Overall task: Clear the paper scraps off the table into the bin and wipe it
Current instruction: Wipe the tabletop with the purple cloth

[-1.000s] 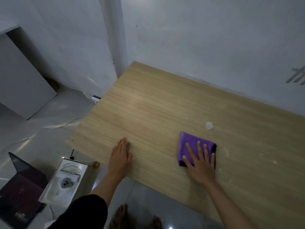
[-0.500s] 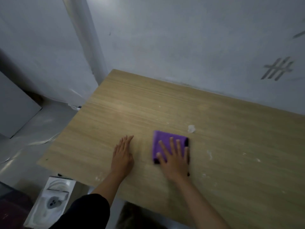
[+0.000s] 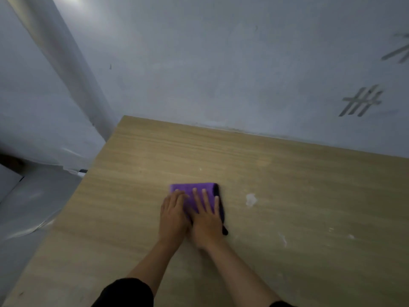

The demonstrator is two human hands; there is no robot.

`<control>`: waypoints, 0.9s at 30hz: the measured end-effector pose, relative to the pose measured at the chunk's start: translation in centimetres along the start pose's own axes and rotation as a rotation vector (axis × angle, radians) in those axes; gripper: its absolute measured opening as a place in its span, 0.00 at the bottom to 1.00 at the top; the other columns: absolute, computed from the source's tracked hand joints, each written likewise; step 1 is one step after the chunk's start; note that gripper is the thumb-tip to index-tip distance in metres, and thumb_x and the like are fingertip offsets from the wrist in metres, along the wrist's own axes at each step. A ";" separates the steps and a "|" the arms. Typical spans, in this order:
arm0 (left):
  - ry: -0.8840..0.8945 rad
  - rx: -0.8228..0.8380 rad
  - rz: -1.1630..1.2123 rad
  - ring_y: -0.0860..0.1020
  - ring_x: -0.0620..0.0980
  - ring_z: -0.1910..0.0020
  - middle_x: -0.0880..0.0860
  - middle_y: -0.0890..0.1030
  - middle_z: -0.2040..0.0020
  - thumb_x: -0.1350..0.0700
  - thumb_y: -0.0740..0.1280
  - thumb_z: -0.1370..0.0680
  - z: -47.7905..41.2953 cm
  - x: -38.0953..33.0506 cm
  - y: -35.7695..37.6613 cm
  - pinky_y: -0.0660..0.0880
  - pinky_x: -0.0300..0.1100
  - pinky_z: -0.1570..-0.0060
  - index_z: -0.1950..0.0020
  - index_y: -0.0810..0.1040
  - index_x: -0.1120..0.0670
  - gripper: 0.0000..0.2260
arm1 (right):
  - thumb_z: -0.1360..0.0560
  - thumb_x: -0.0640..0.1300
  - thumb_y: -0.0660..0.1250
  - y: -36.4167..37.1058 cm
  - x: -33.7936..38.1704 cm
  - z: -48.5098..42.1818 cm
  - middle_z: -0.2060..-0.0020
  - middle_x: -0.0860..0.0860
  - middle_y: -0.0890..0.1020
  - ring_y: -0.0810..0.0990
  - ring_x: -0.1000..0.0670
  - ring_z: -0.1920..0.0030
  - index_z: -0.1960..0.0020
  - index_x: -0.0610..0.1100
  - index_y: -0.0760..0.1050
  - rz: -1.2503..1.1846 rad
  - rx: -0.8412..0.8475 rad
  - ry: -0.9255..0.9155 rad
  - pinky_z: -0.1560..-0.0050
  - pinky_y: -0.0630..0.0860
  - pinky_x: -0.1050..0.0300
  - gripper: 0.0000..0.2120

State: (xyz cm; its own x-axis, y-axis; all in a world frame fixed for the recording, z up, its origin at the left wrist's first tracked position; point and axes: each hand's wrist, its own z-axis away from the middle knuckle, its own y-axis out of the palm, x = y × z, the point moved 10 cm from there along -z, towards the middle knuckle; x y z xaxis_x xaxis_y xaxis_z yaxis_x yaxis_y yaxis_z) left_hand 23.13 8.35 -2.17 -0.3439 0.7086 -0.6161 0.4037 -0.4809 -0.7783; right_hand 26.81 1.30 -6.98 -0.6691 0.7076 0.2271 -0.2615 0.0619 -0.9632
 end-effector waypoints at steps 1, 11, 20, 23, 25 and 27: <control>0.004 0.033 0.070 0.71 0.53 0.44 0.59 0.79 0.47 0.58 0.55 0.32 -1.1 -0.4 0.7 0.65 0.41 0.42 0.47 0.77 0.59 0.18 | 0.27 0.58 0.52 -1.1 -1.8 -1.1 0.28 0.49 0.65 0.57 0.44 0.27 0.31 0.58 0.65 -0.052 -0.064 0.100 0.30 0.42 0.43 0.24; -0.275 0.033 -0.251 0.73 0.66 0.41 0.67 0.75 0.39 0.45 0.53 0.25 -9.6 2.5 3.1 0.71 0.58 0.41 0.38 0.75 0.57 0.23 | 0.36 0.32 0.51 -7.3 -15.7 -2.6 0.36 0.38 0.72 0.68 0.40 0.33 0.37 0.35 0.72 -0.670 -0.508 0.490 0.30 0.60 0.57 0.29; 0.302 0.373 -0.156 0.61 0.57 0.27 0.57 0.67 0.28 0.39 0.48 0.26 -13.2 -9.3 14.0 0.52 0.56 0.29 0.33 0.70 0.54 0.29 | 0.33 0.30 0.57 -7.6 -23.9 0.5 0.34 0.36 0.69 0.66 0.39 0.32 0.32 0.35 0.66 -0.639 -0.562 0.818 0.31 0.62 0.51 0.28; 0.482 0.435 -0.257 0.65 0.56 0.29 0.55 0.69 0.29 0.42 0.49 0.25 -13.0 -11.3 16.3 0.53 0.52 0.27 0.33 0.70 0.49 0.25 | 0.35 0.25 0.59 -7.5 -24.4 0.8 0.35 0.37 0.70 0.68 0.40 0.33 0.32 0.37 0.67 -0.661 -0.571 0.825 0.32 0.63 0.51 0.31; 0.305 0.269 -0.288 0.70 0.57 0.33 0.55 0.70 0.30 0.46 0.51 0.25 -15.8 -8.7 13.9 0.58 0.52 0.32 0.34 0.72 0.48 0.22 | 0.35 0.25 0.59 -7.8 -24.5 1.0 0.37 0.38 0.72 0.69 0.40 0.35 0.33 0.38 0.68 -0.649 -0.586 0.796 0.33 0.64 0.52 0.31; 0.082 0.194 -0.356 0.63 0.57 0.29 0.53 0.59 0.24 0.50 0.52 0.23 -18.7 -4.6 11.7 0.57 0.52 0.31 0.29 0.63 0.47 0.21 | 0.34 0.25 0.59 -7.7 -24.7 1.2 0.38 0.39 0.73 0.71 0.42 0.36 0.33 0.39 0.70 -0.653 -0.588 0.782 0.34 0.64 0.54 0.30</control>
State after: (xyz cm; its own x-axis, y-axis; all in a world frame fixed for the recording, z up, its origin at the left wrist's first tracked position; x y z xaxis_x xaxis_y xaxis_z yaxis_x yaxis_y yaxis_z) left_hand 45.27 9.09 -6.14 -0.3611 0.8833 -0.2989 0.1021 -0.2811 -0.9542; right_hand 44.53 -17.50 -4.97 0.1352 0.6485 0.7492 0.1009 0.7432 -0.6615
